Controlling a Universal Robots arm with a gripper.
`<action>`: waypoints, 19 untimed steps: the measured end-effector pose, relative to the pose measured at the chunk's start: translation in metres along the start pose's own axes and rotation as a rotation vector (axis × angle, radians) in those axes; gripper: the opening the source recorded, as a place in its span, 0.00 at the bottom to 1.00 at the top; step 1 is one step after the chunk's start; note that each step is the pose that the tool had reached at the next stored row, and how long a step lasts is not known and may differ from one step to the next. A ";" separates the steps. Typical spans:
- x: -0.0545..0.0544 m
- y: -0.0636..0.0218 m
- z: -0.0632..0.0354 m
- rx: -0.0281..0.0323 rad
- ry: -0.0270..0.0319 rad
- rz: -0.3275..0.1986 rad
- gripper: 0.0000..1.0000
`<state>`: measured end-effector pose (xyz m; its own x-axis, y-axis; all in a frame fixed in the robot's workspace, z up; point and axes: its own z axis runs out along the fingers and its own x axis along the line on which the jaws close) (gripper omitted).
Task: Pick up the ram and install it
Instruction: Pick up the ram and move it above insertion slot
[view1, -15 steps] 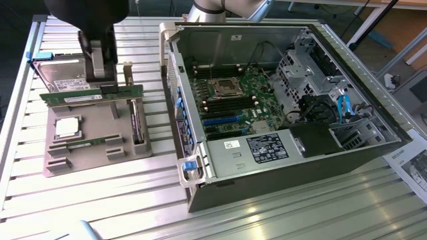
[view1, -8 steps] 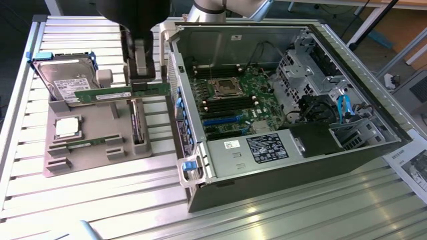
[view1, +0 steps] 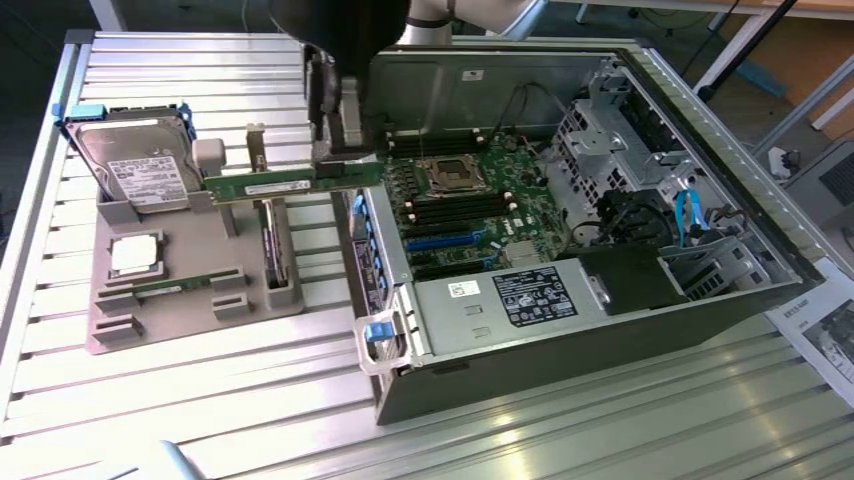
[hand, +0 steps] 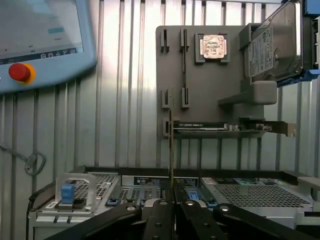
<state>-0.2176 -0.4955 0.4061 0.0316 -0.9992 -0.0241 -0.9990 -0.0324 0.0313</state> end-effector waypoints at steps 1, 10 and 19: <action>0.000 -0.0060 -0.0001 0.0001 -0.0001 0.000 0.12; 0.002 -0.0618 -0.0019 0.0000 -0.0001 0.000 0.12; 0.003 -0.1058 -0.0033 0.0001 -0.0002 0.000 0.12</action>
<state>-0.1117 -0.4955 0.4060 0.0317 -0.9992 -0.0243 -0.9990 -0.0325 0.0312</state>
